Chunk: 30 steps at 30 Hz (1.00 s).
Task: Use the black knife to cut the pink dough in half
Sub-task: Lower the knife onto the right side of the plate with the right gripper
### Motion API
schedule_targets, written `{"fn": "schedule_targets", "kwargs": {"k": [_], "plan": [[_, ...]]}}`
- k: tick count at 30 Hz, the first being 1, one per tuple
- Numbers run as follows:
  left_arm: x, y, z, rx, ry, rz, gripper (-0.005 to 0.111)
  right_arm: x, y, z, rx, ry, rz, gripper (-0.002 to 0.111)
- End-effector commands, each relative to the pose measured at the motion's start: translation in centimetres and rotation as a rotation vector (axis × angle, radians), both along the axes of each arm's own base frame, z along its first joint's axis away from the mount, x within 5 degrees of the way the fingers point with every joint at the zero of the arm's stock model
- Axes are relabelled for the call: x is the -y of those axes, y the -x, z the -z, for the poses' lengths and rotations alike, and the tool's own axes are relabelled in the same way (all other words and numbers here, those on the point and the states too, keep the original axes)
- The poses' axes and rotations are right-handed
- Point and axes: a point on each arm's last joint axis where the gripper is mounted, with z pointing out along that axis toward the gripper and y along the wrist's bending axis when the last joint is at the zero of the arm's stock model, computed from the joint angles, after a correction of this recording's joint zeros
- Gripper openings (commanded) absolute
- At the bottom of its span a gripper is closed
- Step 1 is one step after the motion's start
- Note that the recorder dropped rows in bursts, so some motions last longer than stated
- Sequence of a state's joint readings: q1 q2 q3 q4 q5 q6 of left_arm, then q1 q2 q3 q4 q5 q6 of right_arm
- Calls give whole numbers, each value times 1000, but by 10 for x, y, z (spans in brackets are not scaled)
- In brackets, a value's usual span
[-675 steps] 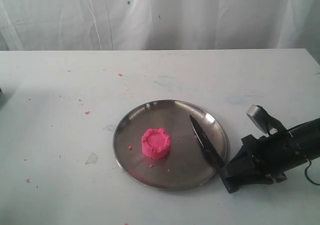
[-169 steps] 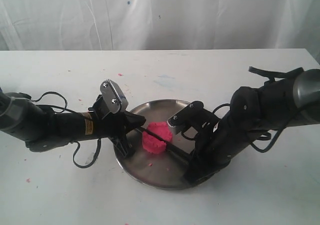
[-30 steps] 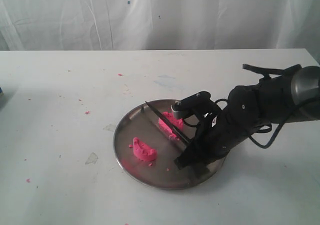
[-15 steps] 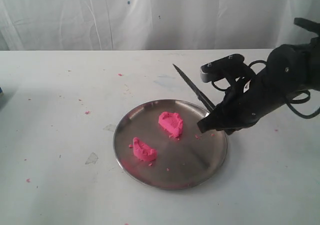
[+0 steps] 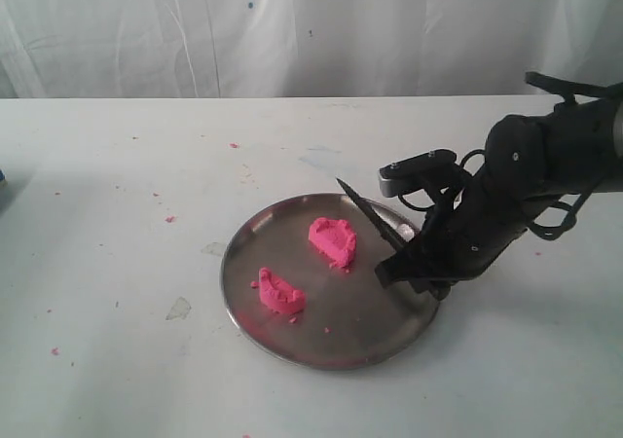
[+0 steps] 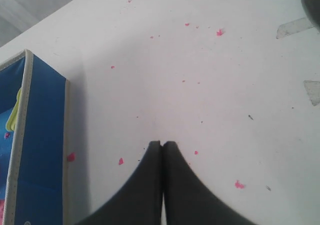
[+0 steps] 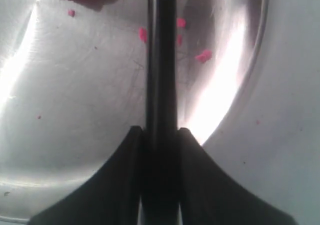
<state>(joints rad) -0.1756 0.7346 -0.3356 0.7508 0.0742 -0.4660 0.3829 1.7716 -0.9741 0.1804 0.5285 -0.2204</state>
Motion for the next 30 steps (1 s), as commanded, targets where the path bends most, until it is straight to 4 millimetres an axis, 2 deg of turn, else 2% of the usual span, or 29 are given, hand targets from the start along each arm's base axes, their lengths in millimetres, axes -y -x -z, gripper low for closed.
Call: {"fn": "schedule_targets", "kwargs": {"k": [1, 3, 11, 18, 25, 30], "plan": [[-1, 2, 1, 1, 11, -9, 0, -8, -1, 0, 16, -41, -3, 0], [-1, 2, 1, 1, 11, -9, 0, -15, 0, 4, 20, -31, -48, 0], [-1, 2, 1, 1, 11, -9, 0, -16, -1, 15, -9, -22, -46, 0], [-1, 2, 1, 1, 11, -9, 0, -16, -1, 15, -1, -21, -52, 0], [-1, 2, 1, 1, 11, -9, 0, -16, -1, 17, 6, -16, -67, 11], [-1, 2, 1, 1, 11, -9, 0, -16, -2, 16, 16, -18, -66, 11]]}}
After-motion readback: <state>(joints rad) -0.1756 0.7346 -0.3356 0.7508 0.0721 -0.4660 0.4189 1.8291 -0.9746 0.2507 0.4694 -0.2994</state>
